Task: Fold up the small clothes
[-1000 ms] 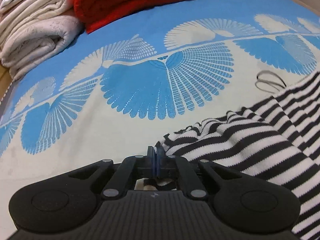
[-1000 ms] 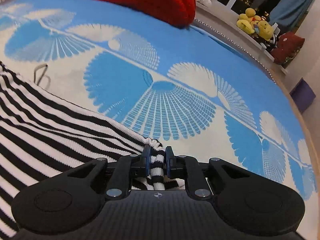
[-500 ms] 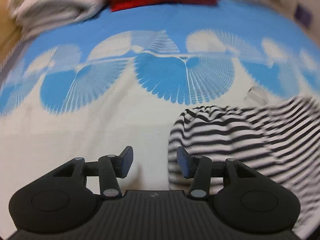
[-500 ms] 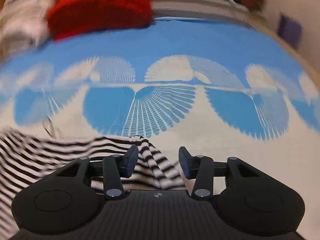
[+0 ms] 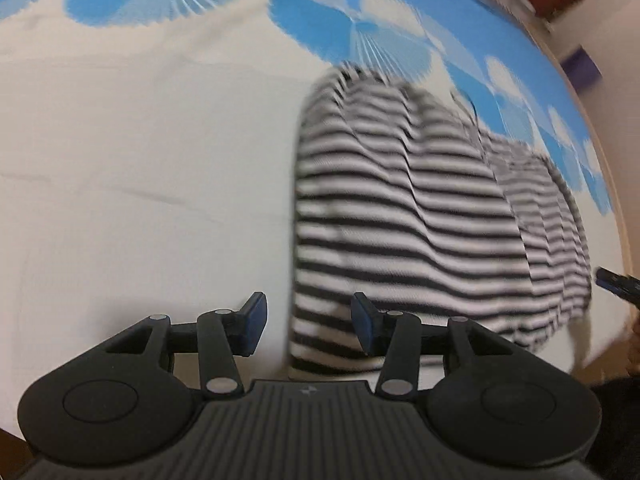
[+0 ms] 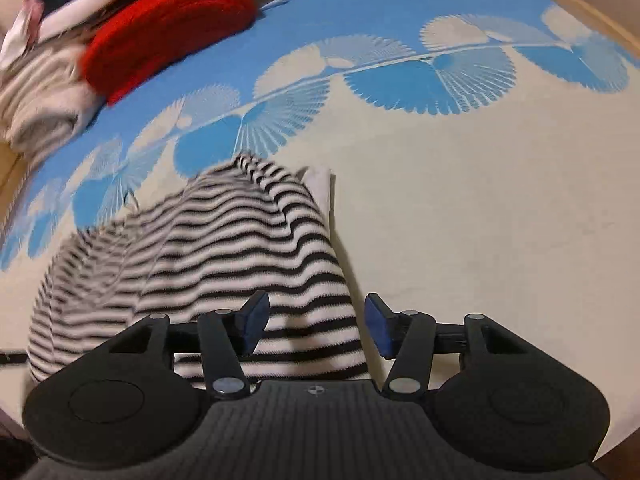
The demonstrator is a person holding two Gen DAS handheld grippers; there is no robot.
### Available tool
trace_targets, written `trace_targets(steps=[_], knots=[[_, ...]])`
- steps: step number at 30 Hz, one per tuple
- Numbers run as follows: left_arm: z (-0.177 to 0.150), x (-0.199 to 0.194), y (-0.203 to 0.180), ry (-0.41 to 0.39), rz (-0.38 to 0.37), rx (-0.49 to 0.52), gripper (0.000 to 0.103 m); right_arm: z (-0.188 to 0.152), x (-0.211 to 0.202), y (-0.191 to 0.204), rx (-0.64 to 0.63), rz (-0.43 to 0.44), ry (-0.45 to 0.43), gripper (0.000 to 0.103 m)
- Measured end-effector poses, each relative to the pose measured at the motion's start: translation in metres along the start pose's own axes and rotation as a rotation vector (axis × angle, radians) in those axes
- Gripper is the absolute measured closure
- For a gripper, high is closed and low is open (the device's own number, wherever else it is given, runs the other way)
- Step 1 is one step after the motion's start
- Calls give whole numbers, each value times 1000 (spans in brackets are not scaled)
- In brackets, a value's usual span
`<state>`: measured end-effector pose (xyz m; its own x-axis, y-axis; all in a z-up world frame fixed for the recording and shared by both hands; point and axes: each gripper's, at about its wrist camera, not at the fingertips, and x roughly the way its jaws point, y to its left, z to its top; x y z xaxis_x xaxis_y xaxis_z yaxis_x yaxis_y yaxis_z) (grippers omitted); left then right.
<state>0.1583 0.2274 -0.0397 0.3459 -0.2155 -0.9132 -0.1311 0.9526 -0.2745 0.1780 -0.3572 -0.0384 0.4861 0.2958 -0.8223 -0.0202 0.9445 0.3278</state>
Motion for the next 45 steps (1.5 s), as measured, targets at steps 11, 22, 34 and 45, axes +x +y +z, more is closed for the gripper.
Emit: trace_targets(steps=[11, 22, 34, 45], knots=[[-8, 28, -9, 103, 40, 113, 95, -16, 20, 4, -77, -16, 125, 50], [-14, 0, 20, 8, 77, 83, 103, -8, -5, -11, -50, 23, 35, 95], [3, -16, -22, -139, -51, 164, 78, -13, 9, 20, -219, -98, 24, 66], [18, 39, -59, -78, 321, 282, 52, -10, 15, 35, -306, -181, -31, 57]])
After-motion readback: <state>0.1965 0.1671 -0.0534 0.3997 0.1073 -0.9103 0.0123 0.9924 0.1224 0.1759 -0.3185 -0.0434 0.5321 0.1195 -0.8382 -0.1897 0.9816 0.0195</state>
